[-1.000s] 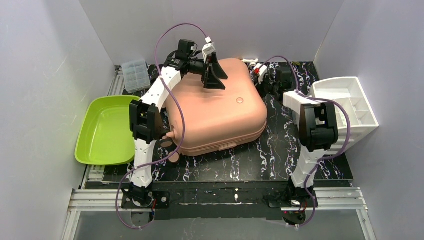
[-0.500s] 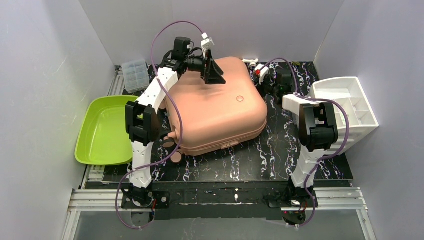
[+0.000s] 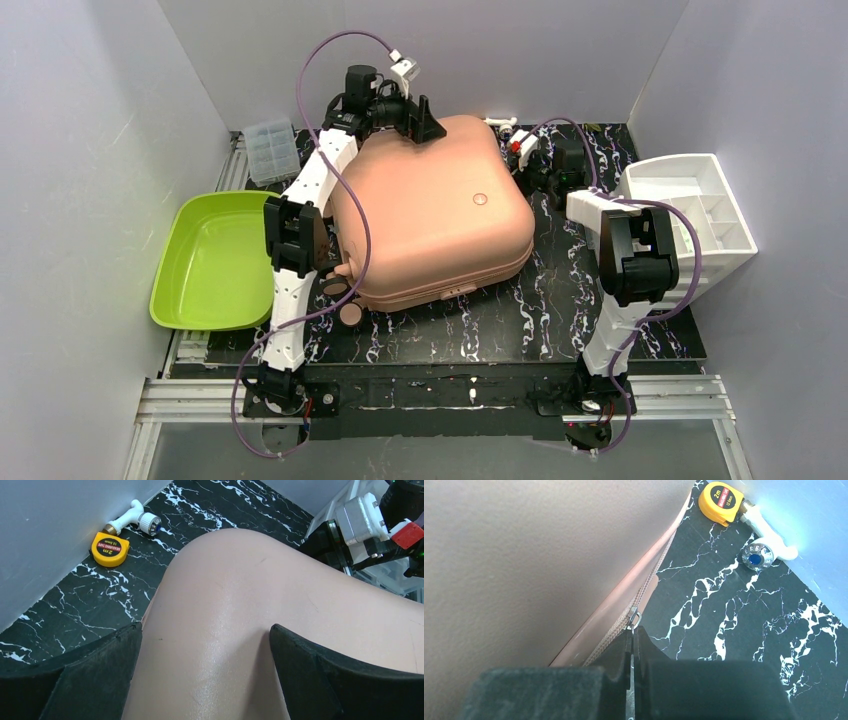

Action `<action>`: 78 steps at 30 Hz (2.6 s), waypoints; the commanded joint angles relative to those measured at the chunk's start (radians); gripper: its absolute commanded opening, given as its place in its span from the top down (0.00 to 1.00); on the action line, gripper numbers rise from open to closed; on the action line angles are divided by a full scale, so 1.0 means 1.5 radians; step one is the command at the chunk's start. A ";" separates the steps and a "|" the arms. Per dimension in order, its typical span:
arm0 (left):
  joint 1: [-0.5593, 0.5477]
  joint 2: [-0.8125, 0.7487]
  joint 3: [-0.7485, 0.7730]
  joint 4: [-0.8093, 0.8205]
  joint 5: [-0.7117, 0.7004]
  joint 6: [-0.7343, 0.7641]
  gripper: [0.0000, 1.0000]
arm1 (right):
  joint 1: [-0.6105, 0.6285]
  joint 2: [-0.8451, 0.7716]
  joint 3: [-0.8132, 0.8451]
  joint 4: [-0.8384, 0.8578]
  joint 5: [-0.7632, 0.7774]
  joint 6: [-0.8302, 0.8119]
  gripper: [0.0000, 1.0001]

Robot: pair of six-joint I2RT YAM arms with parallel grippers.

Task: Open, take out, and arrange the luggage
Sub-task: Unzip the zipper of the luggage, then adjust the luggage at the center of the board.

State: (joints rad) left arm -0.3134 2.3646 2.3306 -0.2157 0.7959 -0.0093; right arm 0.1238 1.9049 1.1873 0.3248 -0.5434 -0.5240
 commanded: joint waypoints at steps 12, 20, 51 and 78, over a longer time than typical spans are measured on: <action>-0.041 0.062 -0.017 -0.232 0.219 0.116 0.09 | -0.004 0.099 0.098 0.037 0.021 -0.001 0.99; -0.082 0.076 -0.051 -0.374 0.258 0.214 0.15 | -0.004 0.194 0.217 -0.015 0.006 0.022 0.99; 0.024 -0.188 -0.157 -0.186 -0.056 0.066 0.02 | -0.004 0.112 0.101 -0.067 -0.139 -0.065 0.88; -0.012 0.074 0.017 -0.238 0.202 0.073 0.05 | 0.060 -0.102 -0.058 -0.437 -0.156 -0.101 0.36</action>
State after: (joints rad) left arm -0.2630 2.3947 2.3920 -0.3523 0.9531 0.0299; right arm 0.0891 1.8473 1.1870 0.0212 -0.6086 -0.5137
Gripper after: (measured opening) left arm 0.967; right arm 0.642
